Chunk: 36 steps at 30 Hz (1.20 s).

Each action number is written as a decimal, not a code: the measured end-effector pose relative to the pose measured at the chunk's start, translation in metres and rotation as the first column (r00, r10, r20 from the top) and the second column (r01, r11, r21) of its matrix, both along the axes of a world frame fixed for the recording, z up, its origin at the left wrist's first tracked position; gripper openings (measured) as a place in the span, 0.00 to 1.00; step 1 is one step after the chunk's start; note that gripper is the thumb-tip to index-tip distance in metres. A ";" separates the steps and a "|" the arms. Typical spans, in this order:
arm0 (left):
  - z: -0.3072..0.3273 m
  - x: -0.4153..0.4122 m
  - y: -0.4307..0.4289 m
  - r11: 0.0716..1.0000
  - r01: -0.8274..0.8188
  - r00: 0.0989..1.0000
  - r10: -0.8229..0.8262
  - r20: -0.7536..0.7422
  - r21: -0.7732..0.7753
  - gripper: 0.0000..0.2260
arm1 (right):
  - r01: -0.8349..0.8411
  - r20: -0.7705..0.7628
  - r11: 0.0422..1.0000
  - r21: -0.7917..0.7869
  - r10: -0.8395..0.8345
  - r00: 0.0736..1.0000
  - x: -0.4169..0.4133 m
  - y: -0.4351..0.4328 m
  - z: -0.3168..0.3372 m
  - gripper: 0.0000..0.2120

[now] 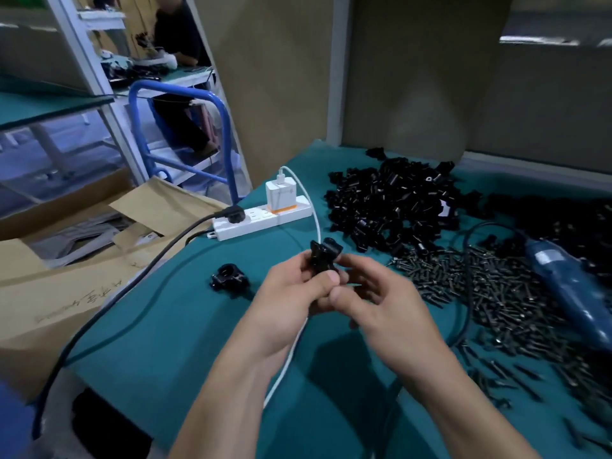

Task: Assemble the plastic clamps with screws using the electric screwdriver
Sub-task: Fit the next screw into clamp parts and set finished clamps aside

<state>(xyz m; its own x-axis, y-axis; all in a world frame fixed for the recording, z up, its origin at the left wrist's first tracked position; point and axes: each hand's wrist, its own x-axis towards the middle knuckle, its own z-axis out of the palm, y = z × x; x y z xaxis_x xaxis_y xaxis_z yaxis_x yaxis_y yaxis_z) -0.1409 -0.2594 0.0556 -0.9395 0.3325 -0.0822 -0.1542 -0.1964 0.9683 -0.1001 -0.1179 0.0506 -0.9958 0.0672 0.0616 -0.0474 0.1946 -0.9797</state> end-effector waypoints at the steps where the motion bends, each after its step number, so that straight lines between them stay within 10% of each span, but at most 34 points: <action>1: 0.000 0.000 0.017 0.998 0.031 0.999 -0.033 0.031 0.051 0.07 | 0.022 -0.022 0.999 -0.037 -0.023 0.999 0.003 0.012 -0.002 0.19; 5: 0.003 0.000 0.080 0.991 0.135 0.990 -0.134 0.045 -0.018 0.04 | 0.175 0.002 0.965 -0.196 -0.178 0.984 0.018 0.058 -0.008 0.11; 10: -0.006 -0.010 0.142 0.791 -0.100 0.915 -0.165 -0.368 -0.604 0.11 | 0.483 0.062 0.875 0.019 -0.483 0.873 0.033 0.125 -0.020 0.08; 14: -0.016 -0.003 0.178 0.890 0.305 0.917 -0.371 -0.149 -0.340 0.11 | 0.579 0.005 0.724 0.376 -0.626 0.780 0.042 0.156 -0.025 0.10; 16: -0.027 -0.001 0.190 0.907 0.223 0.914 -0.322 -0.246 -0.356 0.08 | 0.578 -0.018 0.719 0.386 -0.620 0.784 0.045 0.158 -0.025 0.14; 19: -0.041 -0.010 0.193 0.945 0.164 0.943 -0.234 -0.235 -0.283 0.17 | 0.471 0.073 0.881 -0.036 -0.468 0.881 0.046 0.158 -0.026 0.15; 21: -0.044 -0.013 0.190 0.940 0.249 0.940 -0.292 -0.174 -0.234 0.20 | 0.505 0.131 0.813 -0.290 -0.489 0.862 0.044 0.161 -0.026 0.15; 32: -0.038 -0.007 0.186 0.958 0.240 0.915 -0.278 -0.293 -0.158 0.22 | 0.462 0.307 0.537 -0.706 -0.357 0.882 0.044 0.165 -0.018 0.09; 36: -0.034 -0.006 0.181 0.905 0.419 0.865 -0.422 -0.271 -0.071 0.18 | 0.426 0.356 0.603 -0.674 -0.239 0.903 0.048 0.168 -0.015 0.11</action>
